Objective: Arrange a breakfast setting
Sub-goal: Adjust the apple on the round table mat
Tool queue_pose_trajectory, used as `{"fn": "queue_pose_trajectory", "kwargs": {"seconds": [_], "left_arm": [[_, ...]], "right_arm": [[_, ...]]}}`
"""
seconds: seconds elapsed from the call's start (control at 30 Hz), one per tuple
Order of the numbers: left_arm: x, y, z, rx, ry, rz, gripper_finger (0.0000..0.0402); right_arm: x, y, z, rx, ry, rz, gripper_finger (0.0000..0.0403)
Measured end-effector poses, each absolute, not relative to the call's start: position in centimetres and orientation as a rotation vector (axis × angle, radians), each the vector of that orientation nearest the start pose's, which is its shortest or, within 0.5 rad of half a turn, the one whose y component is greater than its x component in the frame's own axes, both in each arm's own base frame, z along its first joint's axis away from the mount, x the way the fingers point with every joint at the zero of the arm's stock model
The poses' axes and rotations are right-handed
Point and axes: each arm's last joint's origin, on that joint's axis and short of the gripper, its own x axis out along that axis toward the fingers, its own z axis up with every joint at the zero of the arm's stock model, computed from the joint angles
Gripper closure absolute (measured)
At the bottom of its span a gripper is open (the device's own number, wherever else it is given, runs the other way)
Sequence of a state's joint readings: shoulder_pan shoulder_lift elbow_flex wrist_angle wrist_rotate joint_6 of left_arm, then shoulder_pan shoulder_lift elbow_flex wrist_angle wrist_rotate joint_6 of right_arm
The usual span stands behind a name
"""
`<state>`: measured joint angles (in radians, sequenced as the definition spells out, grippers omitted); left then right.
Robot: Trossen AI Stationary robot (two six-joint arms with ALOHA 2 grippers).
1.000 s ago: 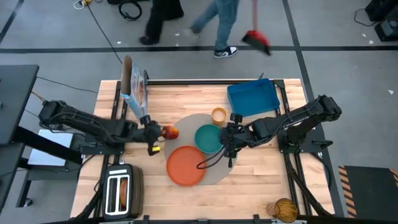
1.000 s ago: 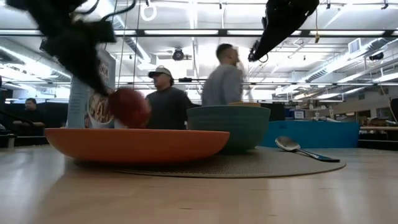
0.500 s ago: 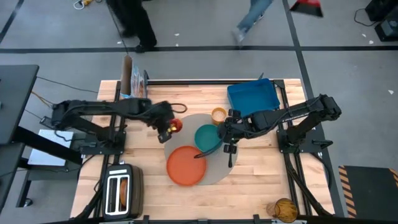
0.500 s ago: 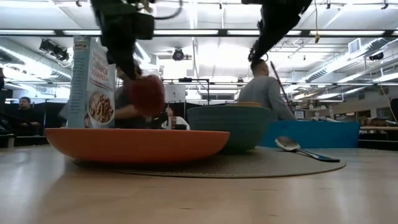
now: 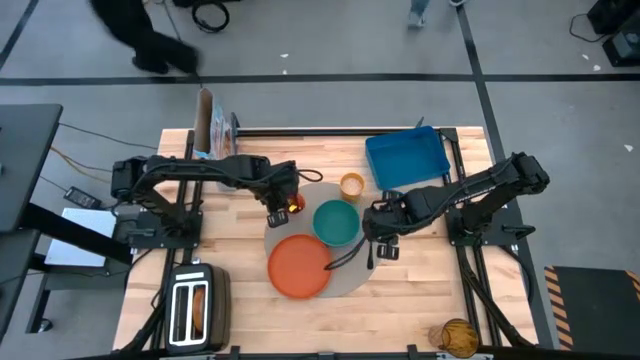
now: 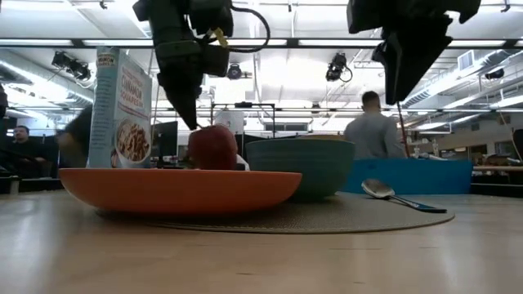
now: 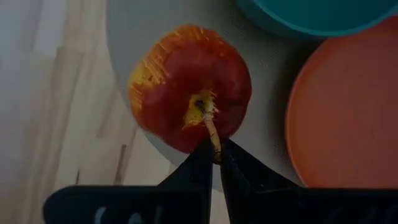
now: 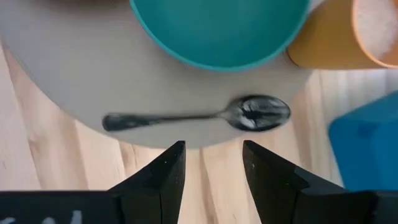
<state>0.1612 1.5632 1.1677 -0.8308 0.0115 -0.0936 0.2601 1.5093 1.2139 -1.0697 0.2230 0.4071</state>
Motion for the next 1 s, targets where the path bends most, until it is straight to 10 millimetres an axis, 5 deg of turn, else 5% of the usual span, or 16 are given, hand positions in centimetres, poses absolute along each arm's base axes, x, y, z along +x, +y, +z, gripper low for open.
{"fn": "queue_pose_trajectory", "kwargs": {"seconds": [0.63, 1.0], "left_arm": [[30.5, 4.9, 22.1, -0.144, 1.269, 0.152, 0.0361], [30.8, 4.9, 22.2, -0.141, 1.227, 0.152, 0.0359]], "right_arm": [[27.0, 6.8, 21.8, -0.075, 1.199, -0.226, 0.0233], [27.0, 6.8, 21.5, -0.101, 1.196, -0.217, 0.0212]]}}
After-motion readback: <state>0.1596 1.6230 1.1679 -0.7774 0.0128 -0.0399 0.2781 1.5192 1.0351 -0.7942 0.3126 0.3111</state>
